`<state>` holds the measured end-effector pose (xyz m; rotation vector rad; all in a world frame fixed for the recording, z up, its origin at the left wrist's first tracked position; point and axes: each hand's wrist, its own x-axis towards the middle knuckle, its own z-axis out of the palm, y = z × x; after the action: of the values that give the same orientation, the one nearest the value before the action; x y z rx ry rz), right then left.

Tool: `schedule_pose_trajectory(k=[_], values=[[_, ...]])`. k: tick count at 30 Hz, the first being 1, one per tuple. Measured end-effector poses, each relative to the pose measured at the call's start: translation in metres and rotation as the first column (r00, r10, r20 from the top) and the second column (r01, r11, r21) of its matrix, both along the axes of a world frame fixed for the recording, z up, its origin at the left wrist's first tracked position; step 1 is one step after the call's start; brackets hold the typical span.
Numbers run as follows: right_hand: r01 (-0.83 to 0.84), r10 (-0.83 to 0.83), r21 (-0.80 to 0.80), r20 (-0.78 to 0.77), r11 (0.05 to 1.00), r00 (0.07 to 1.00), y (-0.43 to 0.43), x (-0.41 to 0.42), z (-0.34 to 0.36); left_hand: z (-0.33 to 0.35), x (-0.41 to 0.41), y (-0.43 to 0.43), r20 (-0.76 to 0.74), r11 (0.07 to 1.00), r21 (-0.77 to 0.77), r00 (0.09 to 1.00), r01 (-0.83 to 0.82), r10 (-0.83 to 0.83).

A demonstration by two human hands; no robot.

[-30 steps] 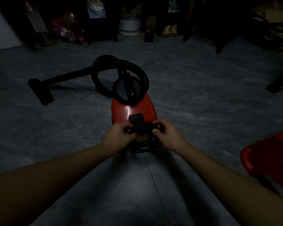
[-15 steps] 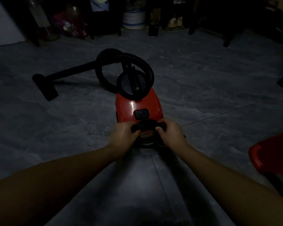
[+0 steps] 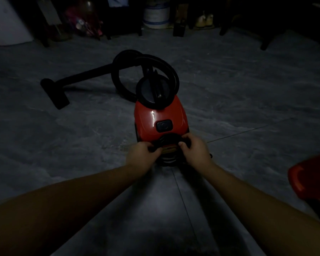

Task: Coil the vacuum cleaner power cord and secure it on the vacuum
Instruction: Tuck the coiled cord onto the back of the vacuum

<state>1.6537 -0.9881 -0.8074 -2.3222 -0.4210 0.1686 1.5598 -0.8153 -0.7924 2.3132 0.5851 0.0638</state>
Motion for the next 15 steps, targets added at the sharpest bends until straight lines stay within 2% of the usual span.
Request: schedule_pose_trajectory(k=[6,15], values=[[-0.026,0.033,0.101,-0.061,0.995,0.998,-0.002,0.003,-0.004,0.001,-0.002,0.01,0.058,0.994,-0.109,0.998,0.02,-0.014],[0.02,-0.019,0.15,-0.01,0.988,1.0,-0.003,-0.005,-0.014,-0.001,0.003,0.011,0.09,0.998,0.006,0.994,0.066,-0.066]])
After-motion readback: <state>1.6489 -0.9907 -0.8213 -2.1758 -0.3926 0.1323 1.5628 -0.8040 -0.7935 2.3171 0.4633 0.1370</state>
